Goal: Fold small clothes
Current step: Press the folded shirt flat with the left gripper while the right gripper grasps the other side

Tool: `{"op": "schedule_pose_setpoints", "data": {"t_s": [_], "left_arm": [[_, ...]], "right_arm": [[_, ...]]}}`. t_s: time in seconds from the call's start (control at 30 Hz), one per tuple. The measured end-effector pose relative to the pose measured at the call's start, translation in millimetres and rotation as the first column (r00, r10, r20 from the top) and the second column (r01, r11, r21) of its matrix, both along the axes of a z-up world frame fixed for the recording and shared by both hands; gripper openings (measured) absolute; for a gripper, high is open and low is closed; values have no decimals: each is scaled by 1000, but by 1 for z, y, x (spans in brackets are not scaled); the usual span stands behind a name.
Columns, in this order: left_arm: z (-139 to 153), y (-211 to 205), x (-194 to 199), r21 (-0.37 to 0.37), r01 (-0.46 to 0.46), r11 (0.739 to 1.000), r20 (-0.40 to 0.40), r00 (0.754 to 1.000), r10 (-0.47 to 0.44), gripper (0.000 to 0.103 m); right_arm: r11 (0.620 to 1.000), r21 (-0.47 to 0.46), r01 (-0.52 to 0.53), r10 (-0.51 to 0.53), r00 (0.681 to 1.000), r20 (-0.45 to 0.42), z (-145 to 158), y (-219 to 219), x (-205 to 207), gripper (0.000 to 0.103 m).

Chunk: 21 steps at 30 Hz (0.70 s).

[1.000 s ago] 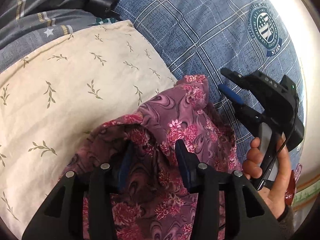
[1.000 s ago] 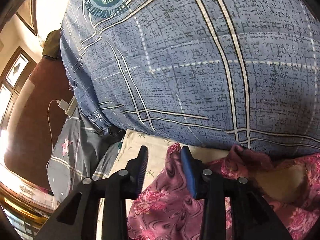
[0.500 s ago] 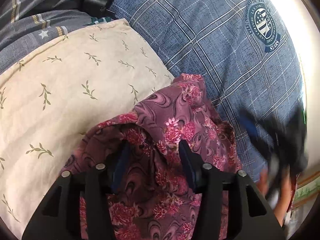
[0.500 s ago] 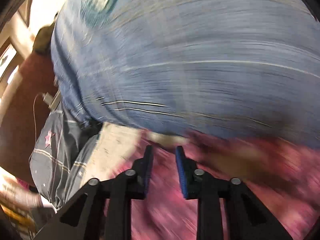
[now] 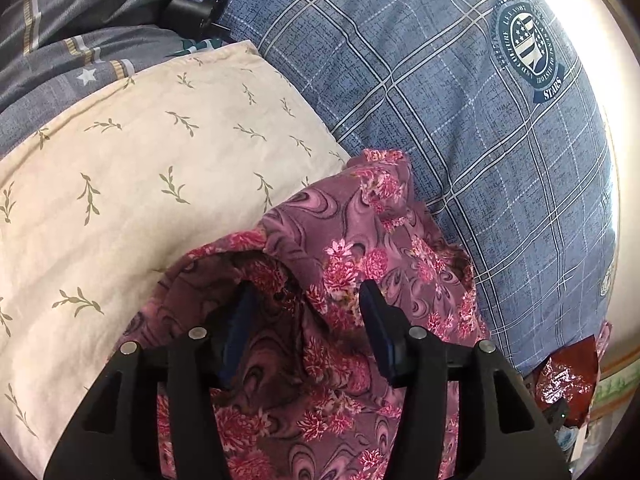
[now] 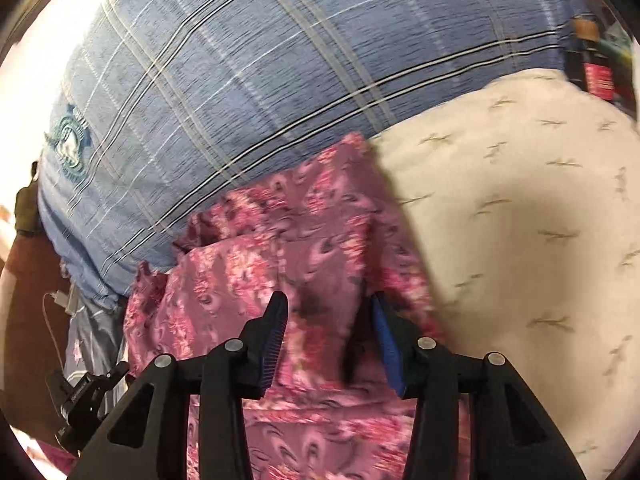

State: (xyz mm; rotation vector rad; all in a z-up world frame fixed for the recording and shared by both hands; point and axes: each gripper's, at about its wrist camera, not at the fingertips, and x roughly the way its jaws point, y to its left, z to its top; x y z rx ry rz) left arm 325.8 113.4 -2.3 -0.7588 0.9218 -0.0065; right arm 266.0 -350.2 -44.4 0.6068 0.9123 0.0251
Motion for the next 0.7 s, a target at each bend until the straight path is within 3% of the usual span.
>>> {"op": "schedule_pose_setpoints", "data": {"t_s": [0.03, 0.13, 0.17, 0.27, 0.33, 0.37, 0.5, 0.57, 0.6, 0.7], "left_arm": [[0, 1, 0, 3, -4, 1000, 0, 1000, 4, 52], [-2, 5, -1, -6, -14, 1000, -1, 1000, 14, 52], [-2, 6, 0, -14, -19, 1000, -3, 1000, 19, 52], [-4, 6, 0, -26, -16, 1000, -9, 1000, 15, 52], [-2, 4, -1, -12, -13, 1000, -3, 1000, 13, 52], [-2, 4, -1, -9, -13, 1000, -4, 1000, 13, 52], [-3, 3, 0, -7, -14, 1000, 5, 1000, 14, 52], [-2, 3, 2, 2, -13, 1000, 15, 1000, 13, 51], [-1, 2, 2, 11, -13, 1000, 18, 1000, 13, 47], [1, 7, 2, 38, -28, 999, 22, 999, 27, 23]], "right_arm": [[999, -20, -39, 39, 999, 22, 4, 8, 3, 9], [1000, -10, 3, -2, 983, 183, 33, 6, -10, 9], [999, -17, 32, -28, 983, 179, 35, -2, -13, 9], [991, -100, 88, -85, 996, 34, 15, -22, -15, 10], [997, -29, 66, -67, 997, -42, -3, -26, -19, 16], [997, -10, 73, -73, 997, -39, -3, -23, -22, 17], [982, -93, 164, -162, 986, 34, 27, -15, -40, 20], [984, -122, 130, -123, 991, 58, 41, -6, -36, 35], [983, -152, 107, -100, 993, 58, 47, 2, -33, 41], [983, -166, 81, -72, 996, 57, 48, 13, -31, 44]]}}
